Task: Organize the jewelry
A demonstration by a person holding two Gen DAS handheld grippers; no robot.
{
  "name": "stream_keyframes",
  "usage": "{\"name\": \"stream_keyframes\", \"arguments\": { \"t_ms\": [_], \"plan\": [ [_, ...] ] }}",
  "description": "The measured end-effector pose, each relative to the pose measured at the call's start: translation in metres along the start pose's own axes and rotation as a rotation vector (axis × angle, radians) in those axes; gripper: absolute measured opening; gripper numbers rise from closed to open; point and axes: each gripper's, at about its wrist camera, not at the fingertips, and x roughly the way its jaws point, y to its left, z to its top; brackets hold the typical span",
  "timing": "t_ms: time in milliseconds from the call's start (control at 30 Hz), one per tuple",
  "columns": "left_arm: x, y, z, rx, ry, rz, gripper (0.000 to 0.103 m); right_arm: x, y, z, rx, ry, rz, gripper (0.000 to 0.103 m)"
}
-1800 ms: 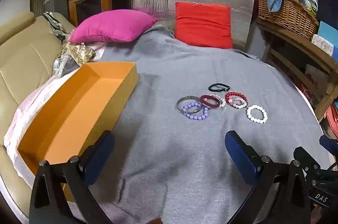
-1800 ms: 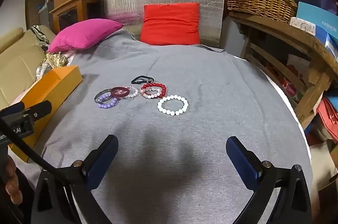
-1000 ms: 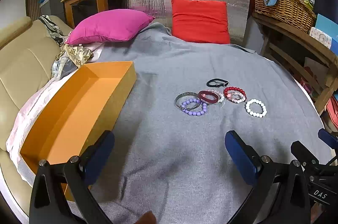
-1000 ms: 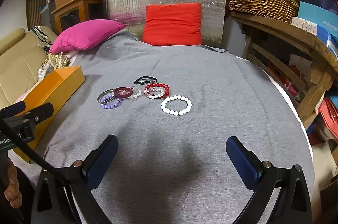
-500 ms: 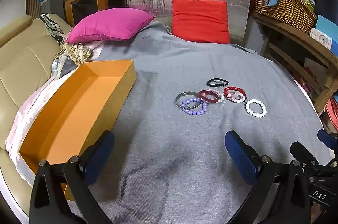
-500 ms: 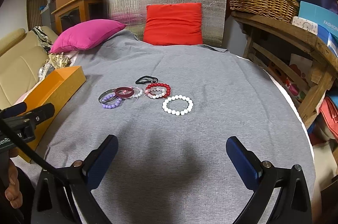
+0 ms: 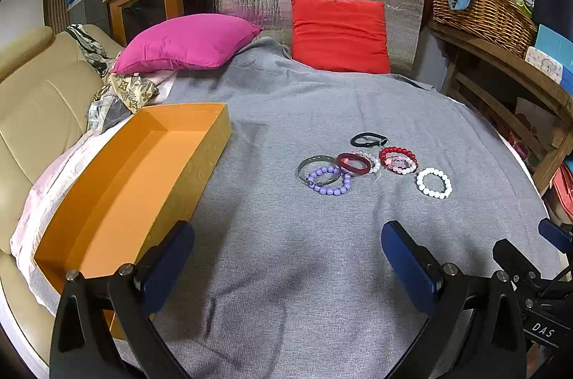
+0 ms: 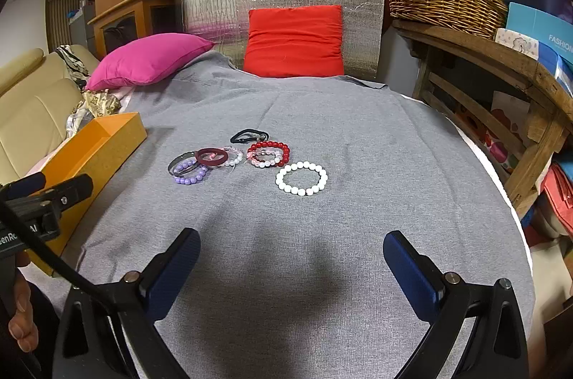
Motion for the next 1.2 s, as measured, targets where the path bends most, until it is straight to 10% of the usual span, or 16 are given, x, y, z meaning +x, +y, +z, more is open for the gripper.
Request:
{"name": "stream_keyframes", "arguments": {
  "t_ms": [1200],
  "plan": [
    [0.0084,0.0013,0.0015,0.000,0.023,0.000,0.103,0.0085,-0.0028,-0.0026,0.004,0.013,0.002,0.103]
  ]
}}
